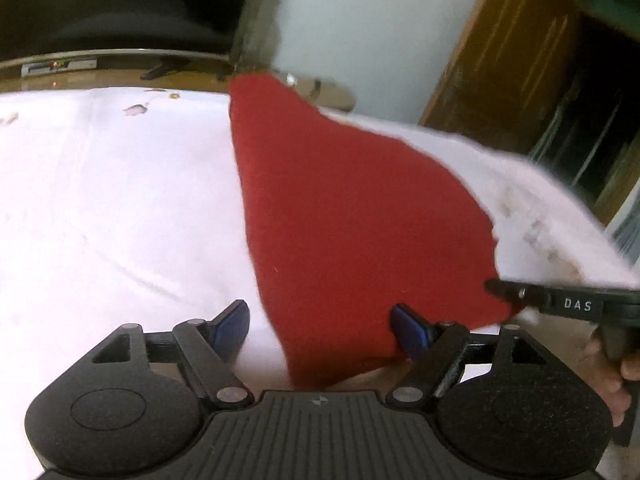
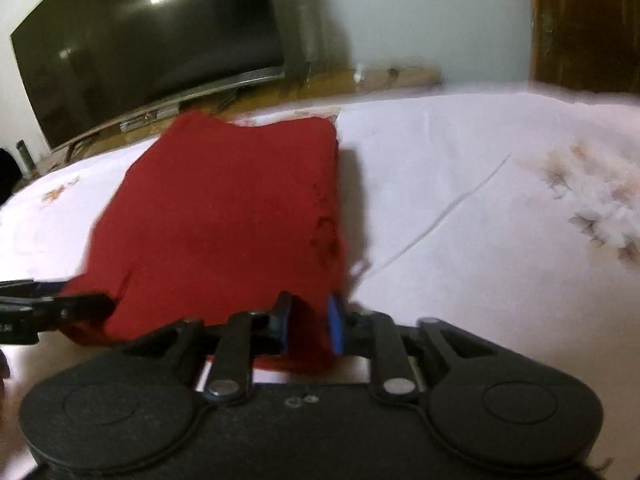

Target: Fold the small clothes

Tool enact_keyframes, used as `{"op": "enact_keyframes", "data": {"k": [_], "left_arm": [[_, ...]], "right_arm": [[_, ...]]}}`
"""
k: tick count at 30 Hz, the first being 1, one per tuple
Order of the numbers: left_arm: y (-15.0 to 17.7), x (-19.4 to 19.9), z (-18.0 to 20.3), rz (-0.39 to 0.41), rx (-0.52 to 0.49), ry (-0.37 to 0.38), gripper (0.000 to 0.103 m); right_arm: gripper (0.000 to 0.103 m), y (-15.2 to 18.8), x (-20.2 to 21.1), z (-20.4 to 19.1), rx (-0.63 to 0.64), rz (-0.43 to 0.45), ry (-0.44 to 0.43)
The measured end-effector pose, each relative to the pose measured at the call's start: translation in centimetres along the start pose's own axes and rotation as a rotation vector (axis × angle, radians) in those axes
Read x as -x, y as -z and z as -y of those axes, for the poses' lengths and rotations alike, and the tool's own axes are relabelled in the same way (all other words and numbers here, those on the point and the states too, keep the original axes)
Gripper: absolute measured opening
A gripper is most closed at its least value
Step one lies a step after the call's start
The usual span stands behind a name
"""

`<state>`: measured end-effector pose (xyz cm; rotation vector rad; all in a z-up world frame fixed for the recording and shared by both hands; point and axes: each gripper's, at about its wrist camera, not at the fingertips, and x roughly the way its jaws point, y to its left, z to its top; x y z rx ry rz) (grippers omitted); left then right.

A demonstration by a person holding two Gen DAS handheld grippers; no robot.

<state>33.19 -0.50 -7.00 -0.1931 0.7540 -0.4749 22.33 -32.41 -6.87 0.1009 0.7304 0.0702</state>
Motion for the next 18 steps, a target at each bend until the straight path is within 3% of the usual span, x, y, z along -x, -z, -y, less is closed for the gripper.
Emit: {"op": "enact_keyframes", "data": {"k": [2, 4, 8, 10, 13, 14, 15, 18], "left_arm": [[-0.7, 1.6, -0.2, 0.065, 0.011, -0.023, 0.079], [-2.1, 2.7, -0.1, 0.15, 0.008, -0.005, 0.079], [-5.6, 1.3, 0.9, 0.192, -0.049, 0.002, 0.079], [-6.8, -0.7, 1.2, 0.152, -0.061, -0.024, 0.079], [-6.9, -5.5, 0.6, -0.013, -0.063, -0.133, 0.08], [-6.8, -5.8, -0.2, -0.008, -0.017, -0.092, 0.08], [-6.9, -5.9, -0.9, -0.018, 0.027, -0.075, 0.081], [-7.9, -4.4, -1.0, 0.072, -0.004, -0.104, 0.081]], "right_arm": [[0.023, -0.5, 0.8, 0.9, -0.075, -0.018, -0.039], [0.023, -1.4, 2.4, 0.8, -0.053, 0.059, -0.051], [0.023, -4.5, 2.5, -0.3, -0.03, 0.177, -0.089], [0.023, -5.9, 1.2, -1.0, -0.006, 0.208, -0.115], [0.022, -7.1, -2.3, -2.4, 0.08, 0.156, -0.082], [0.021, -6.7, -4.2, -2.3, 0.113, 0.073, -0.024], [0.021, -5.8, -4.9, -1.8, 0.124, 0.056, -0.02], [0.022, -6.5, -4.2, -1.1, 0.117, 0.071, -0.052]]}}
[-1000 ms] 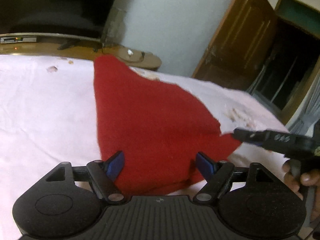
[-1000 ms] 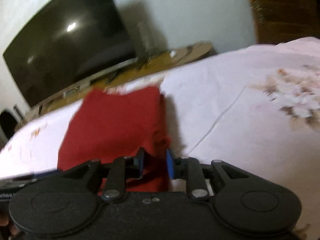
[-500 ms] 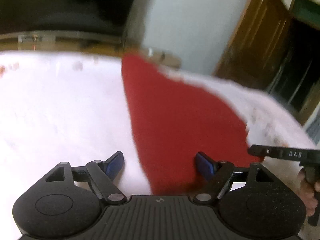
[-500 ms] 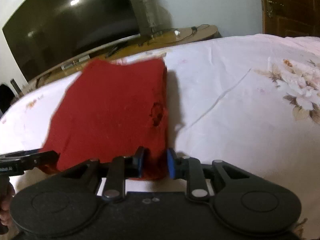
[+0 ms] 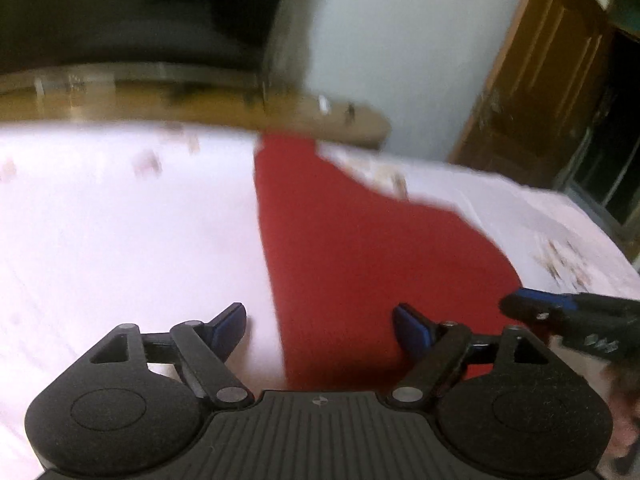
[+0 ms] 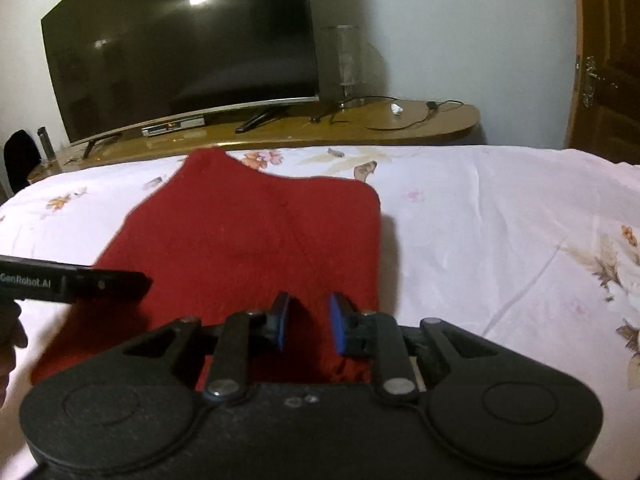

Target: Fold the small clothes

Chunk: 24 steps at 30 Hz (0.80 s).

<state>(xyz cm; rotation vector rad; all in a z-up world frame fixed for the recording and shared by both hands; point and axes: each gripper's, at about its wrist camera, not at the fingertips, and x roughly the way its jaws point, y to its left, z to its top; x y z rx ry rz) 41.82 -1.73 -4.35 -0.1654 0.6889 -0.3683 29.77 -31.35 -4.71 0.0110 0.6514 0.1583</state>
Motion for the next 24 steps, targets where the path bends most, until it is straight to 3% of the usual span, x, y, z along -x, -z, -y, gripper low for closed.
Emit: {"op": "enact_keyframes", "data": {"k": [3, 7, 9, 10, 11, 12, 13, 21, 24], "left_arm": [[-1.8, -0.5, -0.4, 0.029, 0.028, 0.017, 0.081], [-4.0, -3.6, -0.1, 0.003, -0.009, -0.047, 0.081], [-4.4, -6.2, -0.3, -0.108, -0.02, -0.064, 0.083], [-4.0, -6.9, -0.4, -0.133, -0.014, -0.061, 0.092], [-3.6, -7.1, -0.3, -0.131, -0.011, -0.077, 0.095], [-3.6, -7.4, -0.2, -0.128, -0.017, -0.086, 0.097], [-3.5, -7.4, -0.1, -0.125, -0.014, -0.089, 0.097], [-4.1, -6.1, 0.3, -0.107, -0.037, -0.1, 0.097], [-3.9, -3.7, 0.2, -0.087, -0.063, -0.05, 0.097]], "right_arm": [[0.028, -1.7, 0.7, 0.7, -0.001, 0.097, -0.013], [0.032, -4.1, -2.0, 1.3, -0.016, 0.109, -0.002], [0.04, -4.6, -3.8, 1.4, -0.003, 0.077, 0.005], [0.042, -4.5, -5.7, 1.5, 0.002, -0.009, 0.018], [0.043, -3.7, -6.1, 1.4, 0.007, -0.076, 0.022], [0.053, -3.3, -6.5, 1.7, 0.007, -0.053, 0.027], [0.057, -3.1, -6.7, 1.8, -0.002, -0.056, 0.035], [0.056, -2.8, -5.5, 3.3, -0.123, -0.03, -0.026], [0.058, -2.8, -3.1, 4.5, -0.181, -0.013, -0.083]]}}
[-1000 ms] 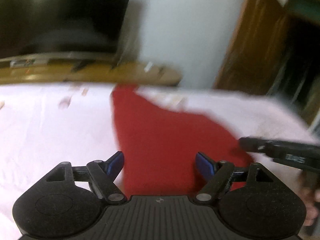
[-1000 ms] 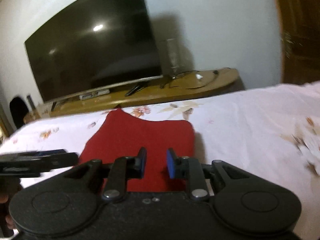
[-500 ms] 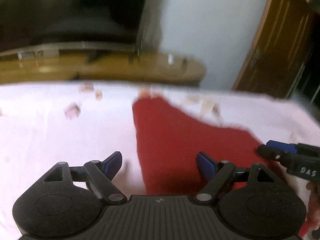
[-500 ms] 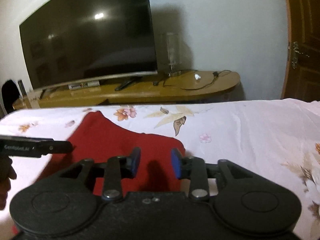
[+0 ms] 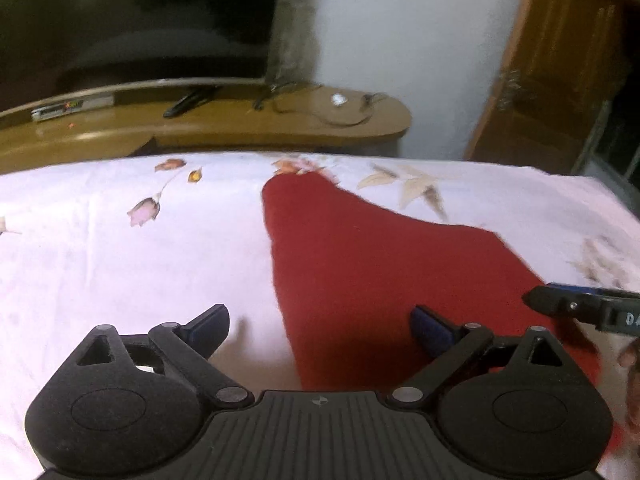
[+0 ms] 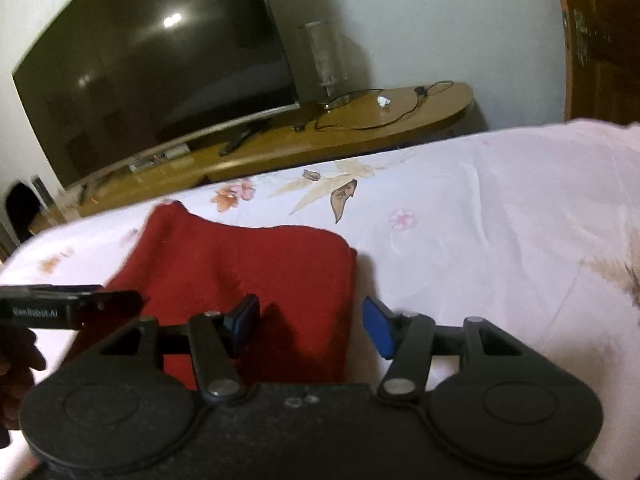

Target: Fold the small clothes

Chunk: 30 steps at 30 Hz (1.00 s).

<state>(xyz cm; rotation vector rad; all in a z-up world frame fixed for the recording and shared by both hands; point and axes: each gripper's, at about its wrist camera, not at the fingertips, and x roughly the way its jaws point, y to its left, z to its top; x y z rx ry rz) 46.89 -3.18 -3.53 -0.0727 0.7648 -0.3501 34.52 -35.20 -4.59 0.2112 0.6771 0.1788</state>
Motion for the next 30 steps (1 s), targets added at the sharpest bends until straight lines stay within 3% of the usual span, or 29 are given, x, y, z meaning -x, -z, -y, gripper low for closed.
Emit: {"op": "enact_keyframes", "data": {"k": [5, 9, 15, 18, 23, 26, 28, 30], "left_arm": [[2.0, 2.0, -2.4, -0.094, 0.05, 0.187, 0.097], [3.4, 0.9, -4.8, -0.196, 0.191, 0.366, 0.092], [4.1, -1.1, -6.5, -0.206, 0.344, 0.488, 0.09], [4.2, -1.9, -6.2, -0.212, 0.342, 0.521, 0.09], [3.2, -3.3, -4.2, -0.176, 0.299, 0.508, 0.088], [3.6, -2.7, -4.3, -0.163, 0.244, 0.489, 0.072], [3.8, -2.5, -5.6, -0.162, 0.27, 0.507, 0.06], [4.1, -2.5, -6.5, -0.157, 0.297, 0.528, 0.058]], "right_arm": [[0.064, 1.4, 2.5, 4.4, -0.201, -0.08, -0.136], [0.066, 2.6, 3.1, 7.8, -0.369, -0.147, -0.275], [0.067, 3.4, 1.5, 9.0, -0.459, -0.196, -0.376], [0.067, 2.9, 0.4, 8.7, -0.465, -0.198, -0.4], [0.065, 1.7, -3.0, 5.6, -0.398, -0.228, -0.47], [0.059, 1.9, -3.3, 4.5, -0.353, -0.207, -0.478], [0.052, 2.5, -2.9, 5.4, -0.384, -0.189, -0.497], [0.051, 2.9, -2.5, 6.2, -0.409, -0.177, -0.519]]}}
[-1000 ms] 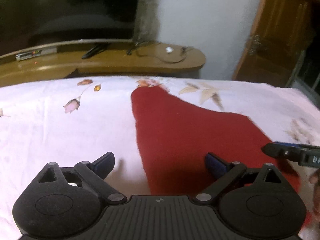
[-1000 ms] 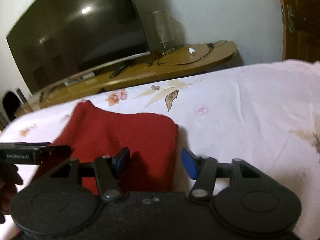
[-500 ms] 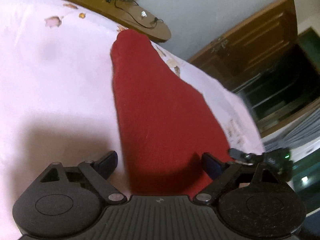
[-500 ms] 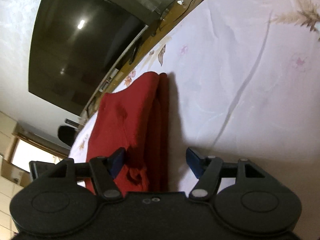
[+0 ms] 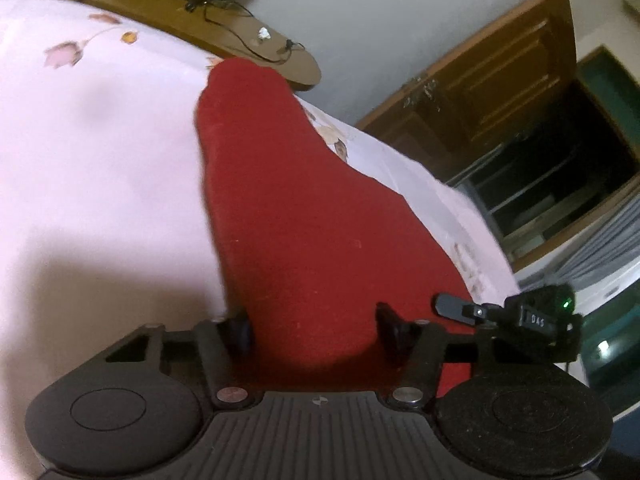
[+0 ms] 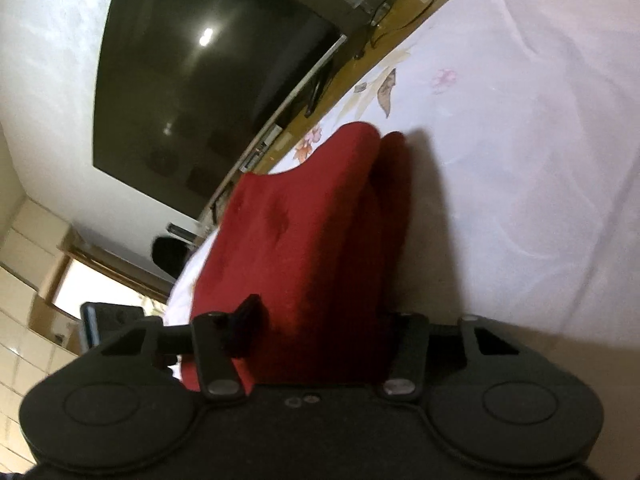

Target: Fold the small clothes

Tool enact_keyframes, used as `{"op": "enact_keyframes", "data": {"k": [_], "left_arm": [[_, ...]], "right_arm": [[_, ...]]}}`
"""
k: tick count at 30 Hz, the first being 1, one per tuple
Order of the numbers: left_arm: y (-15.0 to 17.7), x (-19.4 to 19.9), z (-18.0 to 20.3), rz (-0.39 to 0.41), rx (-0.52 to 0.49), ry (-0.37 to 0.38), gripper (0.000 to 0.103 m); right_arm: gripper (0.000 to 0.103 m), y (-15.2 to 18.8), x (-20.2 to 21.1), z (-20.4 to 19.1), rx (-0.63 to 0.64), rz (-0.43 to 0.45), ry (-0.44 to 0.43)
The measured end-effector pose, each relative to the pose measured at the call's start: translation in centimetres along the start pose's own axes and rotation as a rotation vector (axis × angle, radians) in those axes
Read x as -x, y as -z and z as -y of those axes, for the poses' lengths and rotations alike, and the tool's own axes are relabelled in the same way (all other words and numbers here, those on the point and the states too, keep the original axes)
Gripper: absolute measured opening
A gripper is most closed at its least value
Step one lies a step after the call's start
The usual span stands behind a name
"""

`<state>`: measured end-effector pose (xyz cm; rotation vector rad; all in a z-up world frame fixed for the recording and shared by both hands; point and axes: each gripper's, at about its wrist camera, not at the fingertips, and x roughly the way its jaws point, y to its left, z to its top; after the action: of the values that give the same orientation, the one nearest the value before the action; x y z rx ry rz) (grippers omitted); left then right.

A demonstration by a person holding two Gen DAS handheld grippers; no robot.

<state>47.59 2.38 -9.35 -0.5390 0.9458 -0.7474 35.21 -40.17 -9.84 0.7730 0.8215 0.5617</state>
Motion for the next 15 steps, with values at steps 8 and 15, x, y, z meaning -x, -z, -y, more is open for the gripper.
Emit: {"op": "enact_keyframes", "data": {"k": [8, 15], "left_arm": [[0.2, 0.0, 0.5, 0.03, -0.042, -0.027, 0.054], [-0.1, 0.4, 0.9, 0.035, -0.071, -0.02, 0.045]], "right_arm": [[0.044, 0.1, -0.9, -1.2, 0.013, 0.018, 0.061], [0.039, 1.0, -0.4, -2.3, 0.022, 0.069, 0.094]]}}
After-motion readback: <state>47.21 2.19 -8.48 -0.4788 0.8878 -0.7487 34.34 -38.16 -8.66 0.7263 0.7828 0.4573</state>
